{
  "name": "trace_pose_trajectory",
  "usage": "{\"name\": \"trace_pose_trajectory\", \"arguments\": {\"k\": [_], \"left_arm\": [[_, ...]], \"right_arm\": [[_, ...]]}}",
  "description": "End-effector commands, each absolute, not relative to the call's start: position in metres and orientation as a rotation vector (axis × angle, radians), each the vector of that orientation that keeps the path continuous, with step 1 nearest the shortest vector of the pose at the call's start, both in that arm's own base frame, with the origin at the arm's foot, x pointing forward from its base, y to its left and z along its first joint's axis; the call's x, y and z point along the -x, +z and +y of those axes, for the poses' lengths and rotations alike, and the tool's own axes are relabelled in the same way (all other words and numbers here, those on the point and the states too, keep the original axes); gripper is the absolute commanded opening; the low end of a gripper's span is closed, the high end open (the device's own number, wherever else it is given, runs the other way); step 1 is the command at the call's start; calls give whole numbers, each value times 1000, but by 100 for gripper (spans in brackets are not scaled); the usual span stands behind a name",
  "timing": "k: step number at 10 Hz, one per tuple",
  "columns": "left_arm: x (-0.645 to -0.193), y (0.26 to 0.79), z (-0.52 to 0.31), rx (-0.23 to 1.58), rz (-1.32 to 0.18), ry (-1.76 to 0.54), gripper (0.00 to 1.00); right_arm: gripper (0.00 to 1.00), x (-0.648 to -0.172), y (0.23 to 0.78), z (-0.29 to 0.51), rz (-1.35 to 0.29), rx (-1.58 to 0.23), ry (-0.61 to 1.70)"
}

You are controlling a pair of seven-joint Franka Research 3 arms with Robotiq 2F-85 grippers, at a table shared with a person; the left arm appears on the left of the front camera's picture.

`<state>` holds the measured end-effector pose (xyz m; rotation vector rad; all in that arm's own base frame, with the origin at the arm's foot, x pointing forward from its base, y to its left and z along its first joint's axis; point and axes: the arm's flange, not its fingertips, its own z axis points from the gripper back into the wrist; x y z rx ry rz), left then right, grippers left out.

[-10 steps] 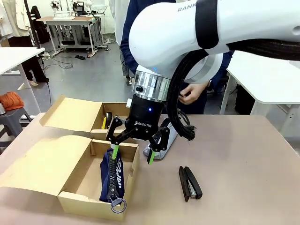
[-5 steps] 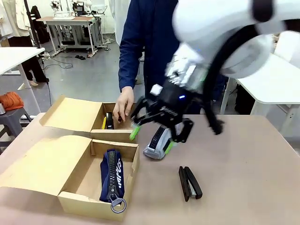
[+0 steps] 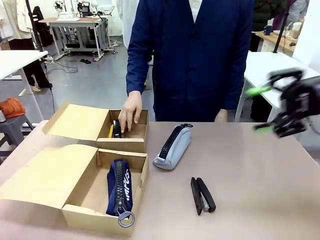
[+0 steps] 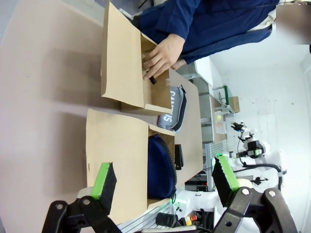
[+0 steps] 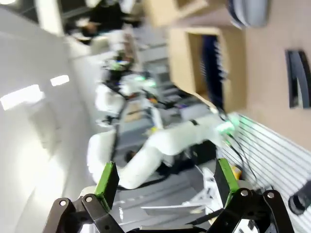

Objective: Place items inside the box.
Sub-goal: Pick up a Pencil pouch or Stapler and place it inside the Mailer Box closest to the robot.

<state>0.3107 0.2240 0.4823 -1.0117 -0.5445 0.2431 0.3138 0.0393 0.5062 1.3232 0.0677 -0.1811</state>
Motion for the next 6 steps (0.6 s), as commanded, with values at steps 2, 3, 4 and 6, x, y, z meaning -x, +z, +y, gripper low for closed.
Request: {"name": "trace_pose_trajectory", "arguments": {"k": [2,3,4,6], "left_arm": [[-309,482,223,1017,-559,228,100],[-309,482,223,1017,-559,228,100],[-309,482,223,1017,-559,228,100],[-309,482,223,1017,-559,228,100]], "right_arm": [[100,-225,379,-41,-79,-1659,-64],[100,-205,331,-55,-138,-1703,-88],[100,-190,301,-52,-149,-1635,-100],[100,-172,285,-32,-162,-1345,-46]]}}
